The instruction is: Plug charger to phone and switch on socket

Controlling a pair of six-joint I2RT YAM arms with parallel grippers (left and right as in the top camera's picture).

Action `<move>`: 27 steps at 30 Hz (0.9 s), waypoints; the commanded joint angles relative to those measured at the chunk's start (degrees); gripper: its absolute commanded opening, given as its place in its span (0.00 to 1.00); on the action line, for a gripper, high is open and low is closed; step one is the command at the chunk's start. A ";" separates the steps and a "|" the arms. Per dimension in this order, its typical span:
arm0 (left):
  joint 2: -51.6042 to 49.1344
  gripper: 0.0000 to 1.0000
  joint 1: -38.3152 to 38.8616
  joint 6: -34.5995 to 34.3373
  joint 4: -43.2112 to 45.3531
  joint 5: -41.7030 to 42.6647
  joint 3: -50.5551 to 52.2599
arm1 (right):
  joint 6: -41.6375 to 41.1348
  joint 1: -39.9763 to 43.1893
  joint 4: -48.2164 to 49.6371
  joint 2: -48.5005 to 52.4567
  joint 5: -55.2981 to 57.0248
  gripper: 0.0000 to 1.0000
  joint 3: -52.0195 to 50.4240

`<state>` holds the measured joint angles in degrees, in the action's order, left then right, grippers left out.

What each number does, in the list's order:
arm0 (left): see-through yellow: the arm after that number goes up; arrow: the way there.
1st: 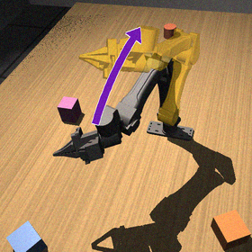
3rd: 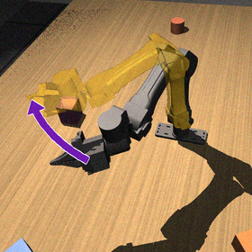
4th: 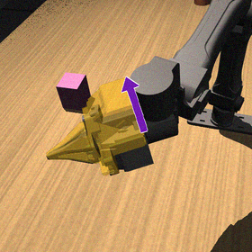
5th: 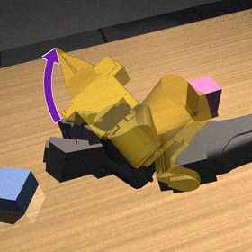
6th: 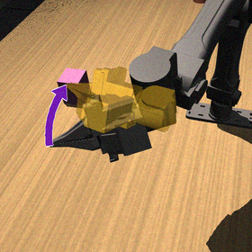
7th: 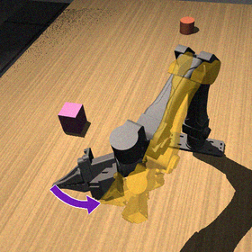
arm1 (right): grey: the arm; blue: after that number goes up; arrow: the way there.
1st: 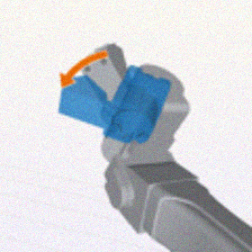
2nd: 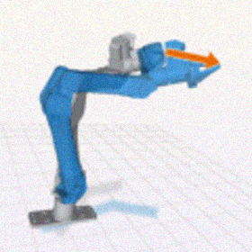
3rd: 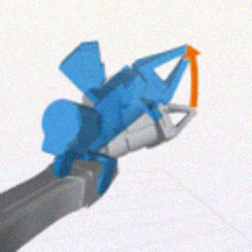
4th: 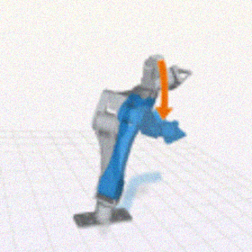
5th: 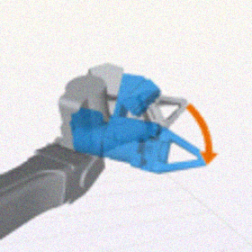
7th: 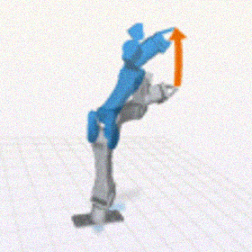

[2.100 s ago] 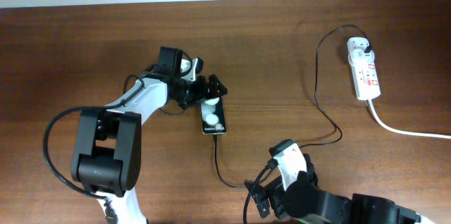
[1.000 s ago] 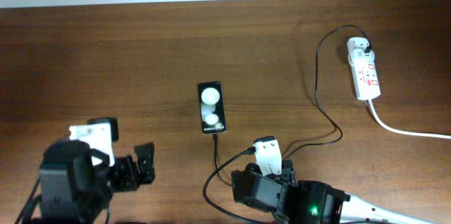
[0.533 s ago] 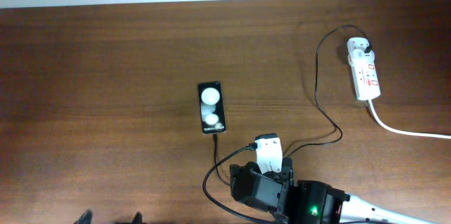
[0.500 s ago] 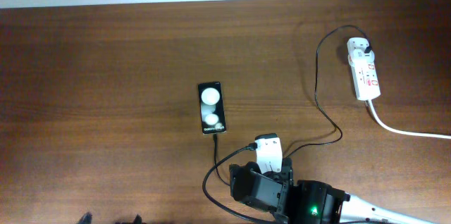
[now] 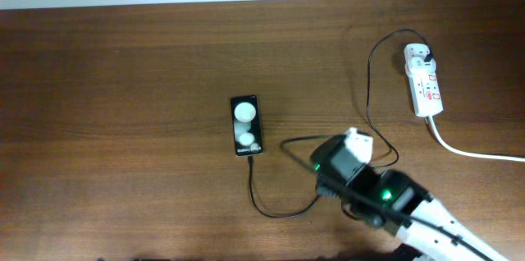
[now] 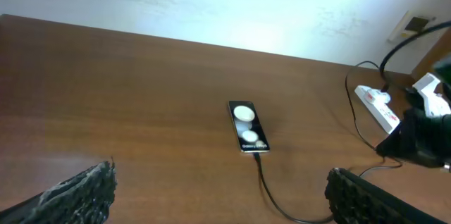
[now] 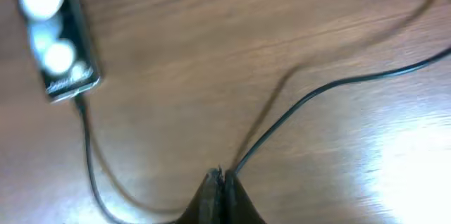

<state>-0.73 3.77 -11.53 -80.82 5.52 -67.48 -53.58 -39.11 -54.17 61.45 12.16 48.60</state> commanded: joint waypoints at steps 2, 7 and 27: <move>0.35 0.99 -0.20 0.72 0.09 -0.44 -0.17 | 10.67 17.14 -3.06 0.07 -4.24 0.04 7.15; 0.35 0.99 -0.20 0.74 -1.22 -0.44 -0.17 | 20.52 39.10 -10.86 7.67 -4.26 0.04 25.59; 0.35 0.99 -0.20 0.72 -4.72 -0.44 -0.17 | 31.10 59.78 -10.40 58.12 -10.21 0.04 61.57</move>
<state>-0.58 3.73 -11.53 -85.93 5.52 -67.44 -23.22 20.71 -66.00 116.20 2.00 109.19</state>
